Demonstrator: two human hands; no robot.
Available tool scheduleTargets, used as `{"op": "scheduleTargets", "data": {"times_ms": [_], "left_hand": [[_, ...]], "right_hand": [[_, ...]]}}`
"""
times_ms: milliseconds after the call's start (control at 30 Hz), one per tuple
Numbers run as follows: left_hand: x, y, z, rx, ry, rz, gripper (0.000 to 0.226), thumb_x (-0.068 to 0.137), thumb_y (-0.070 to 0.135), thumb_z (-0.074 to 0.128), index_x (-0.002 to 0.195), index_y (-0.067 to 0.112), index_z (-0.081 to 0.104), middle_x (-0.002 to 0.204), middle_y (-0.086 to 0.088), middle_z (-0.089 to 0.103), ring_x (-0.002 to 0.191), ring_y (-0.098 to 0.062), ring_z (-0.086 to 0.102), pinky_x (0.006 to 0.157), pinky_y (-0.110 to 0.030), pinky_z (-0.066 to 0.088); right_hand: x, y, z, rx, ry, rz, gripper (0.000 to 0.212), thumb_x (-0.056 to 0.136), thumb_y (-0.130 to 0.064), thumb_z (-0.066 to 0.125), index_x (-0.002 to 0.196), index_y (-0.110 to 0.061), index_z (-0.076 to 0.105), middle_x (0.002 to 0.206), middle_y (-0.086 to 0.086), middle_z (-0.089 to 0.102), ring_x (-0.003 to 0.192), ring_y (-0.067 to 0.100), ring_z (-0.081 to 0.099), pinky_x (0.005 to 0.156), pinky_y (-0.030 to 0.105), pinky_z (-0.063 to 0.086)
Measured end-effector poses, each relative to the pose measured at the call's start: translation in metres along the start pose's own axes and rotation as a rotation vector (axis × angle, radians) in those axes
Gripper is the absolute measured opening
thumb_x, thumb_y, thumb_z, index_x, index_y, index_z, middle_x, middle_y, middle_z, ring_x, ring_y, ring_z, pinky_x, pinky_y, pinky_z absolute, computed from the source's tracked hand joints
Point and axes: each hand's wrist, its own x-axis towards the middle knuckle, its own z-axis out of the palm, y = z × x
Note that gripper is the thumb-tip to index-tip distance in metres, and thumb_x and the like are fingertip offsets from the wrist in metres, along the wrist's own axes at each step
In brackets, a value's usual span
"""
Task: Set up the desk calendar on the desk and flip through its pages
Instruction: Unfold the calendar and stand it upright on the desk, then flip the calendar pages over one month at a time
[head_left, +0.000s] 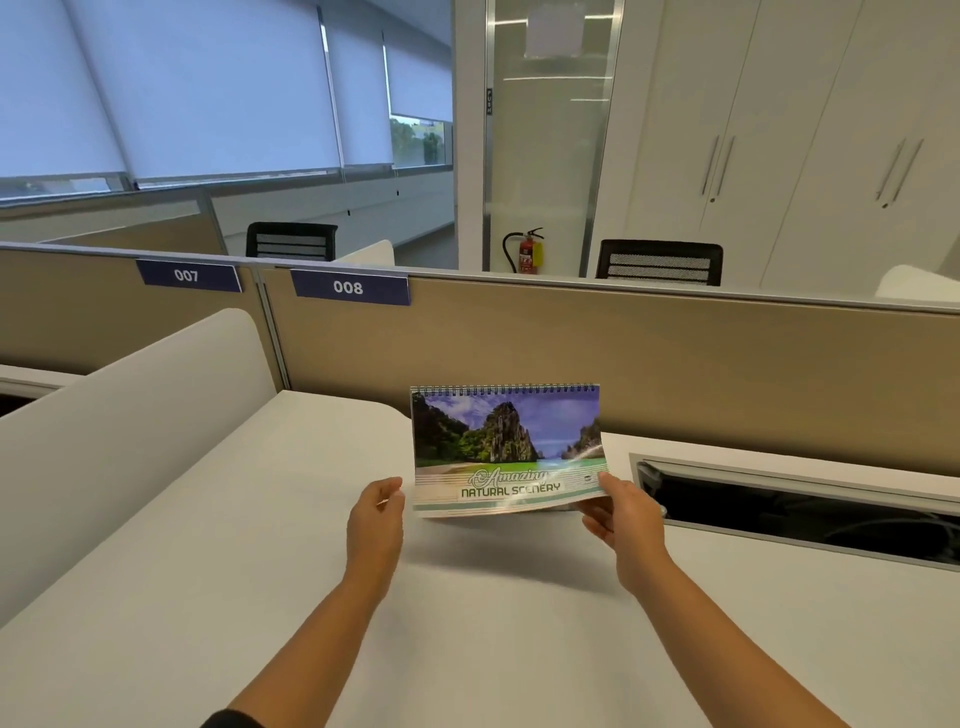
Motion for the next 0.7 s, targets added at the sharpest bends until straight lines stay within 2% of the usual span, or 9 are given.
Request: {"op": "scheduleTargets", "data": {"times_ms": [133,267,333,400,467,567,600,700], "left_hand": [[0.0,-0.008,-0.023,0.277,-0.054,0.175,0.047,0.087,0.005,0.055,0.13,0.016,0.042,0.137,-0.011,0.048,0.118,-0.025,0.049,0.096,-0.04,0.044],[0.003,0.018,-0.028,0.392,-0.04,0.423,0.074,0.075,0.013,0.072,0.138,0.021,0.034,0.141,-0.007,0.044,0.12,-0.025,0.049,0.094,-0.043,0.047],[0.009,0.044,-0.024,0.379,0.015,0.532,0.077,0.072,0.019,0.075,0.137,0.02,0.034,0.134,-0.007,0.05,0.113,-0.024,0.052,0.087,-0.04,0.051],[0.017,0.072,-0.019,0.345,0.061,0.603,0.072,0.072,0.027,0.074,0.134,0.02,0.037,0.11,-0.004,0.059,0.093,-0.017,0.055,0.074,-0.031,0.052],[0.026,0.098,-0.015,0.254,0.078,0.59,0.062,0.075,0.034,0.07,0.128,0.021,0.04,0.091,0.003,0.058,0.078,-0.012,0.056,0.066,-0.029,0.053],[0.042,0.129,-0.008,0.015,0.046,0.407,0.055,0.078,0.033,0.067,0.124,0.02,0.04,0.091,0.001,0.065,0.074,-0.016,0.066,0.064,-0.033,0.06],[0.048,0.137,-0.006,-0.057,0.036,0.342,0.055,0.079,0.03,0.067,0.126,0.019,0.039,0.091,-0.003,0.067,0.069,-0.015,0.067,0.06,-0.03,0.06],[0.061,0.155,0.006,-0.203,-0.033,0.216,0.063,0.083,0.018,0.063,0.136,0.021,0.028,0.093,-0.009,0.068,0.063,-0.011,0.068,0.051,-0.018,0.055]], "right_hand": [[-0.014,-0.03,0.005,0.165,-0.063,-0.019,0.019,0.091,-0.022,0.047,0.087,-0.013,0.062,0.067,0.005,0.073,0.051,0.013,0.069,0.041,0.018,0.05],[-0.024,-0.063,0.014,0.3,-0.137,-0.07,0.032,0.091,-0.037,0.043,0.087,-0.012,0.062,0.058,0.0,0.073,0.052,0.011,0.069,0.044,0.017,0.052],[-0.029,-0.08,0.02,0.316,-0.191,-0.132,0.047,0.089,-0.054,0.037,0.088,-0.014,0.062,0.069,0.002,0.075,0.061,0.014,0.071,0.05,0.021,0.055],[-0.034,-0.094,0.027,0.327,-0.246,-0.199,0.057,0.086,-0.064,0.03,0.088,-0.016,0.06,0.082,0.004,0.076,0.071,0.019,0.072,0.054,0.023,0.056],[-0.037,-0.105,0.033,0.342,-0.304,-0.242,0.062,0.086,-0.067,0.024,0.096,-0.016,0.058,0.098,0.006,0.073,0.084,0.022,0.071,0.062,0.027,0.057],[-0.036,-0.117,0.043,0.334,-0.374,-0.292,0.064,0.087,-0.065,0.019,0.11,-0.018,0.056,0.116,0.005,0.066,0.102,0.024,0.065,0.083,0.036,0.052],[-0.035,-0.12,0.046,0.327,-0.387,-0.304,0.064,0.088,-0.064,0.019,0.113,-0.018,0.055,0.118,0.005,0.064,0.105,0.024,0.064,0.086,0.037,0.051],[-0.027,-0.123,0.048,0.29,-0.391,-0.329,0.058,0.09,-0.06,0.02,0.114,-0.019,0.054,0.119,0.004,0.061,0.107,0.023,0.061,0.088,0.036,0.05]]}}
